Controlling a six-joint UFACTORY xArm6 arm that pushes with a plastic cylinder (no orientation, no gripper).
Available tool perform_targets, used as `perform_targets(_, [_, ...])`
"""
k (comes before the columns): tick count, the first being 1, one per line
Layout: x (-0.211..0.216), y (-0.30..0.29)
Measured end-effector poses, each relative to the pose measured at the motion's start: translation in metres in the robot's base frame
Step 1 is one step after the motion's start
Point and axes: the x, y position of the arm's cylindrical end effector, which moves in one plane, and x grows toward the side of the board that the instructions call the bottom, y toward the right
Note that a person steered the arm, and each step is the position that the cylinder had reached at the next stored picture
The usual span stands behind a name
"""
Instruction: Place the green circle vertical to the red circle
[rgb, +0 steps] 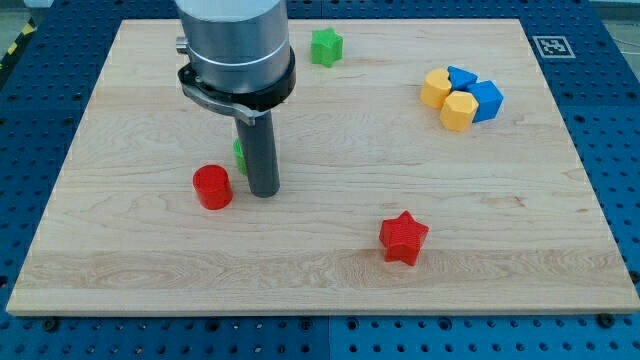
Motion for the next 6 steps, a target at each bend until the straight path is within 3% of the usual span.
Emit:
perform_targets(1, [-0.038, 0.002])
perform_targets(3, [-0.027, 0.002])
perform_targets(4, [0.006, 0.017])
perform_targets(6, [-0.016, -0.017])
